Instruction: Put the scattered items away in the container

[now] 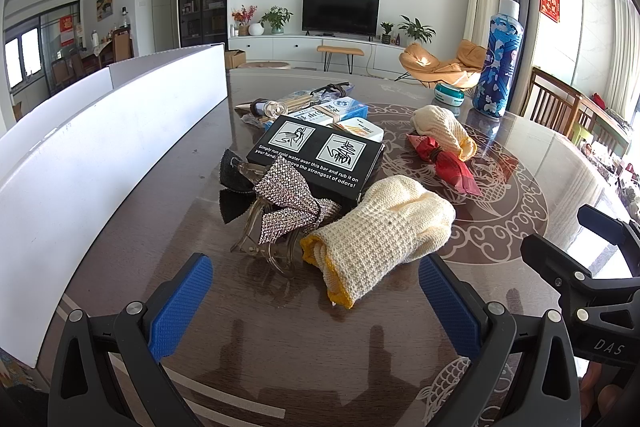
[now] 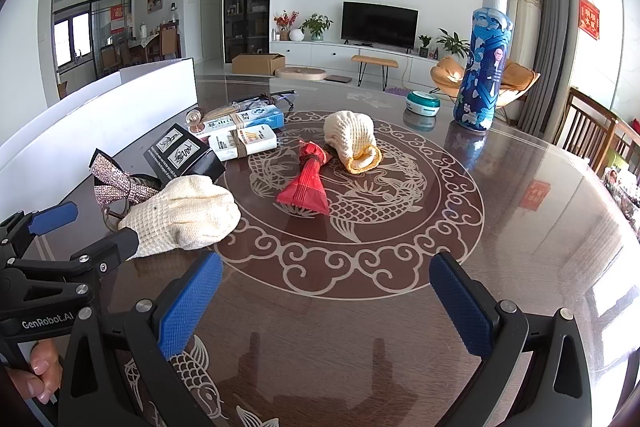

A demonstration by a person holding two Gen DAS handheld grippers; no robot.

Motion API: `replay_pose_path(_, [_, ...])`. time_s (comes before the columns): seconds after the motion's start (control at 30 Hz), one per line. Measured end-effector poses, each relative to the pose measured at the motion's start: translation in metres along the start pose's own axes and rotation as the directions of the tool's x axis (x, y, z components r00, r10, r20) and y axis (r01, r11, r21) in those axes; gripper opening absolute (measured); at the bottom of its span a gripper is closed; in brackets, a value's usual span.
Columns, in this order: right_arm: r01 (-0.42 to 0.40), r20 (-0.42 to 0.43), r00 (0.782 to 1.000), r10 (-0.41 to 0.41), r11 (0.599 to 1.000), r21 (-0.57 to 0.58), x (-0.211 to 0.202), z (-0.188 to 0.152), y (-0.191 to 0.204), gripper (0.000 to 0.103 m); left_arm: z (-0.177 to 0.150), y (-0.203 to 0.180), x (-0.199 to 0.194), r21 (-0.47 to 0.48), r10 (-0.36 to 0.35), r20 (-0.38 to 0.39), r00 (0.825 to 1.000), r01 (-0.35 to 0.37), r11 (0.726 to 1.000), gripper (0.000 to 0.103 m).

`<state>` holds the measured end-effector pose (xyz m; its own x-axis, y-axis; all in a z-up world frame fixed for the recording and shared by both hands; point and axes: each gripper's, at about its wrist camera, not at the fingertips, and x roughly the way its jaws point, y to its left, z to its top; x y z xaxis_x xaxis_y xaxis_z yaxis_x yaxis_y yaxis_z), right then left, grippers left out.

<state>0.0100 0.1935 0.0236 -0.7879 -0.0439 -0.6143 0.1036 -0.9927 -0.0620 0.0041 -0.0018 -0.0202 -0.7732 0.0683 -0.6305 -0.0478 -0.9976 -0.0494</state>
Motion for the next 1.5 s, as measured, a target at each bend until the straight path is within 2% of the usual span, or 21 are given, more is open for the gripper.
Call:
replay_pose_path(0.83, [-0.003,0.004,1.0,0.003,1.0,0.004,0.001,0.003,-0.002,0.103,0.001,-0.001,0.001,0.002,0.0,0.0,1.0,0.0,1.0,0.103])
replay_pose_path(0.97, [-0.017,-0.012,1.0,0.017,1.0,0.019,0.006,-0.005,-0.006,0.103,0.003,-0.003,0.003,0.005,0.003,-0.014,1.0,-0.003,1.0,0.103])
replay_pose_path(1.1, [-0.049,-0.07,0.996,0.053,0.997,0.058,0.019,-0.008,-0.013,0.103,0.005,-0.006,0.011,0.019,0.027,-0.06,0.998,-0.026,0.999,0.103])
replay_pose_path(1.23, [-0.077,-0.166,0.982,0.089,0.994,0.08,0.039,-0.007,-0.023,0.103,0.006,-0.009,0.027,0.064,0.064,-0.163,0.985,-0.055,0.996,0.103])
replay_pose_path(1.33, [-0.03,-0.207,0.978,0.036,0.999,0.033,0.041,-0.008,-0.022,0.103,0.005,-0.011,0.031,0.119,0.091,-0.18,0.979,-0.07,0.99,0.103])
replay_pose_path(1.5, [-0.021,-0.333,0.943,0.015,1.0,-0.016,0.056,-0.013,-0.022,0.103,0.005,-0.013,0.042,0.136,0.082,-0.221,0.972,-0.053,0.989,0.103])
